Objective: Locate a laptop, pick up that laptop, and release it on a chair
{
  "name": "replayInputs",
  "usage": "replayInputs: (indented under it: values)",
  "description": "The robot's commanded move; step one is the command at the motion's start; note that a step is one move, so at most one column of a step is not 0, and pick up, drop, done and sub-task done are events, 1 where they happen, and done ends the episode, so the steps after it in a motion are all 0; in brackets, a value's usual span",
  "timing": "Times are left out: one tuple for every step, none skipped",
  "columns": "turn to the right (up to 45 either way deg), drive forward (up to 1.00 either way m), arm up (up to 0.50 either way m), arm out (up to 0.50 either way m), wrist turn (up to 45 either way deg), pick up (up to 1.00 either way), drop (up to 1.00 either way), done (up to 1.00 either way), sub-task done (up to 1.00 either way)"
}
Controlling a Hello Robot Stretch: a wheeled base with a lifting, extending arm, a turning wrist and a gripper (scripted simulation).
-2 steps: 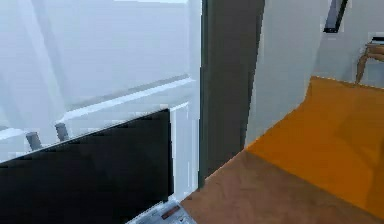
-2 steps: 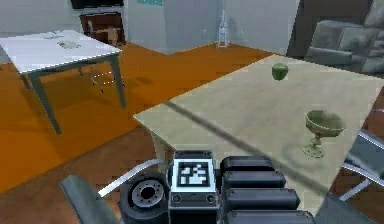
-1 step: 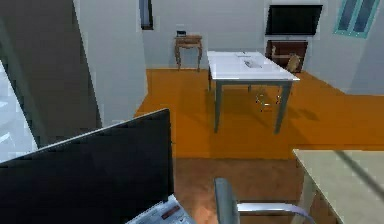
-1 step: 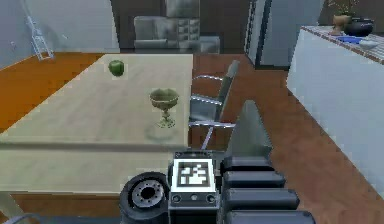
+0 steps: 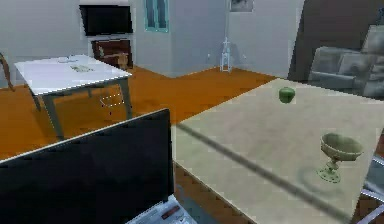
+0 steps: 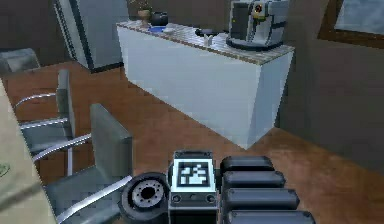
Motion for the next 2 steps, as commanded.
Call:
replayInputs:
  values:
    - [39.0, 0.00, 0.00, 0.00, 0.0, 0.00, 0.00, 0.00, 0.00]
    - [-45.0, 0.00, 0.00, 0.00, 0.0, 0.00, 0.00, 0.00, 0.00]
